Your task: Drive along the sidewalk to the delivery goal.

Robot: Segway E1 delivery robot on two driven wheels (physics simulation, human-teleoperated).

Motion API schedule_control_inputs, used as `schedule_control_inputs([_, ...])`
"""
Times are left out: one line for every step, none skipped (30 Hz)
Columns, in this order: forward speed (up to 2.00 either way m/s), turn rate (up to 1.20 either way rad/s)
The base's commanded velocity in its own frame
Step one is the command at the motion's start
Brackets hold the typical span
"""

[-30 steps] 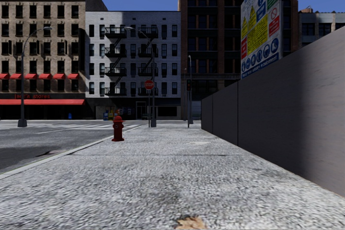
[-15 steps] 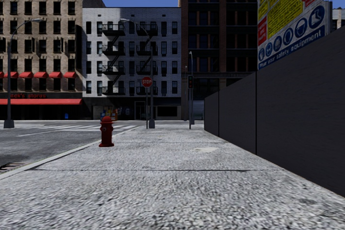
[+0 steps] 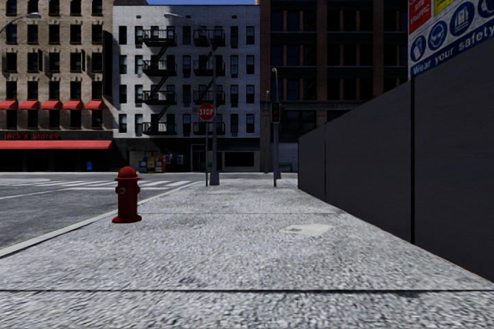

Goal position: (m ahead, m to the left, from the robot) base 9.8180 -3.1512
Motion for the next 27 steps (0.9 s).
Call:
schedule_control_inputs([2.00,0.00])
schedule_control_inputs([2.00,0.00])
schedule_control_inputs([2.00,0.00])
schedule_control_inputs([2.00,0.00])
schedule_control_inputs([2.00,0.00])
schedule_control_inputs([2.00,0.00])
schedule_control_inputs([2.00,0.00])
schedule_control_inputs([2.00,0.00])
schedule_control_inputs([2.00,0.00])
schedule_control_inputs([2.00,0.00])
schedule_control_inputs([2.00,0.00])
schedule_control_inputs([2.00,0.00])
schedule_control_inputs([2.00,0.00])
schedule_control_inputs([2.00,0.00])
schedule_control_inputs([2.00,0.00])
schedule_control_inputs([2.00,0.00])
schedule_control_inputs([2.00,0.00])
schedule_control_inputs([2.00,0.00])
schedule_control_inputs([2.00,0.00])
schedule_control_inputs([2.00,0.00])
schedule_control_inputs([2.00,0.00])
schedule_control_inputs([2.00,0.00])
schedule_control_inputs([2.00,0.00])
schedule_control_inputs([2.00,0.00])
schedule_control_inputs([2.00,0.00])
schedule_control_inputs([2.00,0.00])
schedule_control_inputs([2.00,0.00])
